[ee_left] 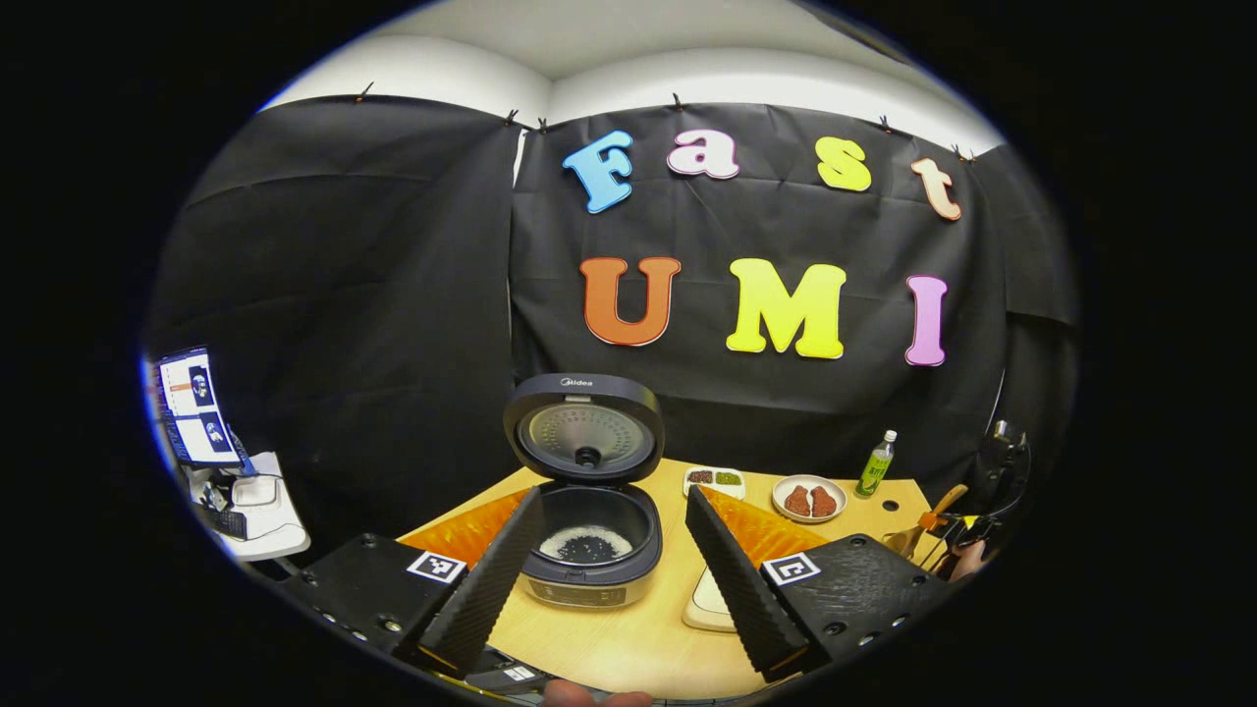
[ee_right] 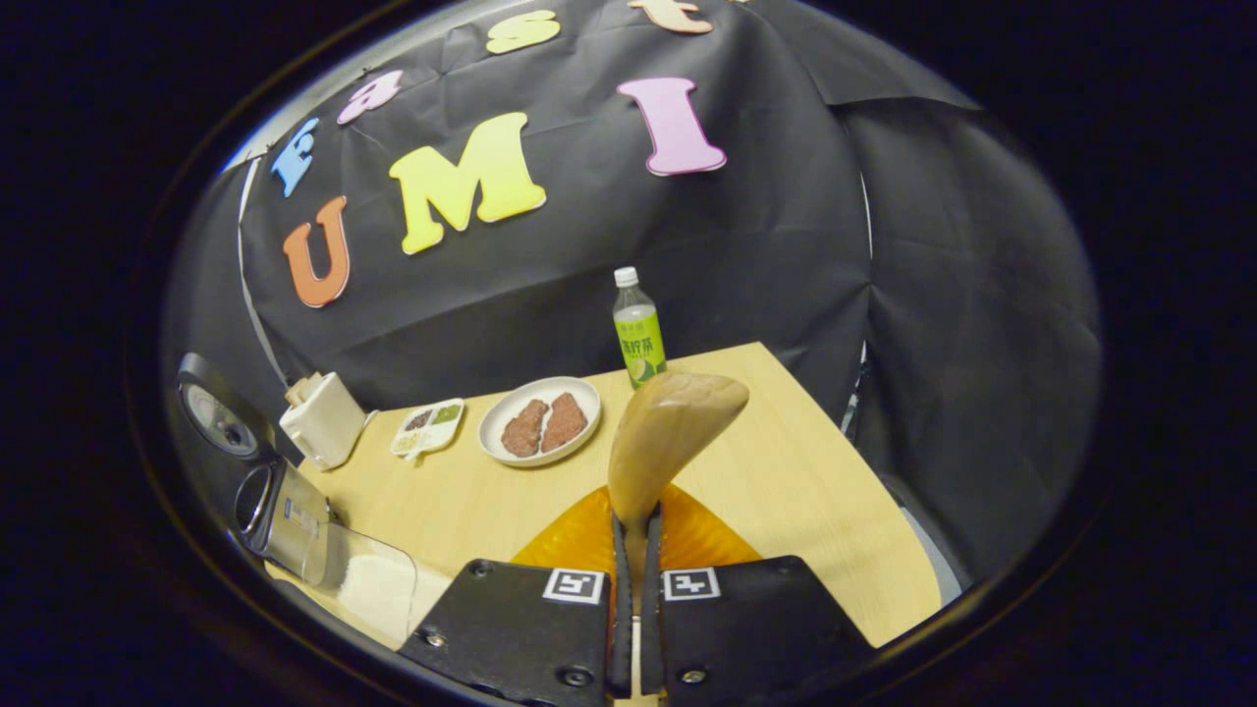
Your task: Close the left gripper, press the button to open the rice cooker; take a wooden spoon from the chopstick holder with the right hand, scoop a spoonful of rice and pour it into the rice cooker, then put the wooden spoon back into the chopstick holder.
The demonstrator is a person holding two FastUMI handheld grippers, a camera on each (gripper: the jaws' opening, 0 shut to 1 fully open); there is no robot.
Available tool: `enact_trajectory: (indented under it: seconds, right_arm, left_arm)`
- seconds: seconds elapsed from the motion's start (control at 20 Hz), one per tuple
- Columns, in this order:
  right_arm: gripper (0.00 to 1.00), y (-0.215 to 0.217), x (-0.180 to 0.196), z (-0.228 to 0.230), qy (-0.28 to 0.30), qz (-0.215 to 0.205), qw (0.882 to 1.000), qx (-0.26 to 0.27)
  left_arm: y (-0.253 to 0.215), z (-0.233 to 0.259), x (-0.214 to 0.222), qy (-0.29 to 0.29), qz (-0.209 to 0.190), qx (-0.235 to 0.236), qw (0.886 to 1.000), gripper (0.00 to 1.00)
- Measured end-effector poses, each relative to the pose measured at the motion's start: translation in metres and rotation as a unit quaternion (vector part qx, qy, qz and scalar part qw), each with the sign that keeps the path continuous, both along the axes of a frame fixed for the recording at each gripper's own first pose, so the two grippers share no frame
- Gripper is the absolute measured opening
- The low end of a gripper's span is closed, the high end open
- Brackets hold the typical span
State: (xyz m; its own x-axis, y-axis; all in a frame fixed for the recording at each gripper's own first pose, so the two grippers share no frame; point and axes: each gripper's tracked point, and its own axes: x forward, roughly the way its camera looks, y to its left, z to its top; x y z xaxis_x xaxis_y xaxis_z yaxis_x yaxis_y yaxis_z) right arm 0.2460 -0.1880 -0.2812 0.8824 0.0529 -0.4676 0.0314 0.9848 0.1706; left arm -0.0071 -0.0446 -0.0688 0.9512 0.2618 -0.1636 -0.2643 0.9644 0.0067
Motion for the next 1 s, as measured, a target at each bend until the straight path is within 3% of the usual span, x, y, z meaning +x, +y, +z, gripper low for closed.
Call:
enact_trajectory:
  seconds: [0.2,0.5,0.7,1.0]
  right_arm:
    - [0.09,0.030,-0.022,0.052,-0.033,0.005,0.999,0.000]
    - [0.09,0.117,-0.062,0.105,-0.067,0.028,0.997,0.012]
    - [0.09,0.172,-0.082,0.097,-0.064,0.035,0.997,0.007]
    - [0.08,0.209,-0.089,0.029,-0.021,0.043,0.997,-0.061]
  left_arm:
    - [0.015,-0.002,0.003,-0.001,-0.027,0.000,1.000,0.94]
    - [0.039,-0.002,0.002,-0.007,-0.085,0.006,0.996,0.95]
    - [0.069,0.002,-0.007,-0.013,-0.102,0.011,0.995,0.95]
    - [0.109,-0.005,-0.022,-0.005,-0.102,0.013,0.995,0.95]
